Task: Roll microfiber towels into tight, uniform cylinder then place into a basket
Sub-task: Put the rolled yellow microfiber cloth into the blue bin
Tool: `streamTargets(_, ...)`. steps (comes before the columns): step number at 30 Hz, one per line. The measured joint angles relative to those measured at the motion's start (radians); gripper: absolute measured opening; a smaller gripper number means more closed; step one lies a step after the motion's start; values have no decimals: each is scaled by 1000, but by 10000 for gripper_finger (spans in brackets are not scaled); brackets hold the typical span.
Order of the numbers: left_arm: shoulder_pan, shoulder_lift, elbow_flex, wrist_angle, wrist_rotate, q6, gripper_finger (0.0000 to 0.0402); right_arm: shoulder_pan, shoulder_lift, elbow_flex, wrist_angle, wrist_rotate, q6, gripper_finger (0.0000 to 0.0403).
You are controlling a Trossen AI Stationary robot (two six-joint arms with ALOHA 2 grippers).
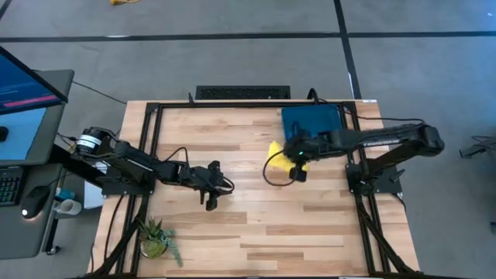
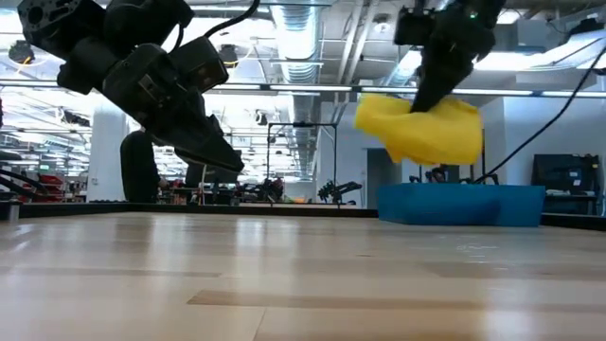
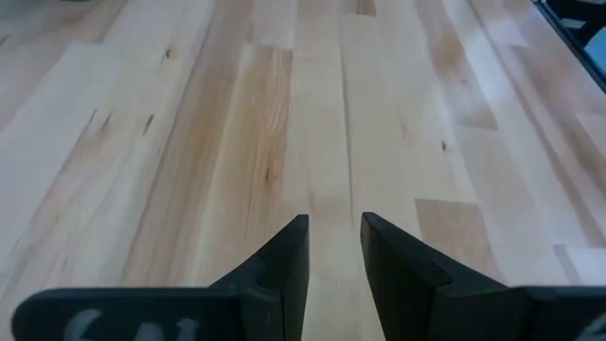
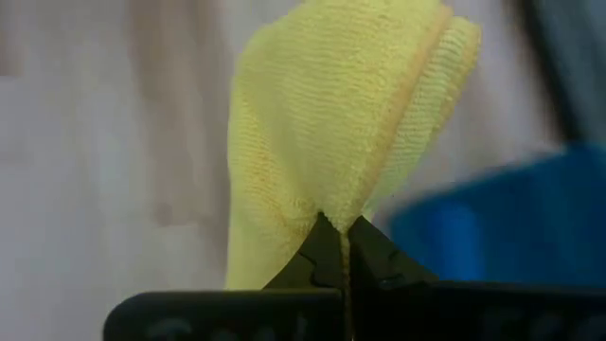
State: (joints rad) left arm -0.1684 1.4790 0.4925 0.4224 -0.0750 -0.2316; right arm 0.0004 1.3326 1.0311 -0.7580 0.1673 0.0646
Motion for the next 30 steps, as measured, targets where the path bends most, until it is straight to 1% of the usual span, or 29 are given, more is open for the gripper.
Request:
streamTargets(2,0,-2,1,-7,0,-1,91,-24,-48,-1,-58,50,-24,8)
streamTargets(4,0,-2,1,-6,0,-1,91,-57,-90,1,-80,101,-59,8)
streamTargets(7,0,-2,1,-1,0,-18,91,-124,-141,0,-136,158,-113,8)
streamTargets(9,0,-2,1,-1,0,-41,91,-184,-165,0,-168,177,-159,8)
streamTargets(12,0,-2,1,4,1,-59,91,-278,-187,0,-165,178,-254,8)
streamTargets(14,3,-2,1,43,11,-83,91,-339,-188,0,-160,178,-320,8)
streamTargets(16,16,-15,1,87,49,-93,91,-401,-181,0,-149,175,-393,8)
streamTargets(18,44,-38,3,123,119,-88,91,-463,-163,0,-134,172,-471,8)
streamTargets(20,87,-79,2,132,192,-84,91,-525,-141,0,-118,152,-543,8)
streamTargets(22,135,-126,3,110,241,-74,91,-590,-115,0,-102,99,-598,8)
streamTargets(26,234,-205,3,90,306,-33,91,-677,-51,0,-80,-9,-684,8)
streamTargets(30,325,-242,3,78,372,-11,91,-731,24,0,-50,-100,-775,8)
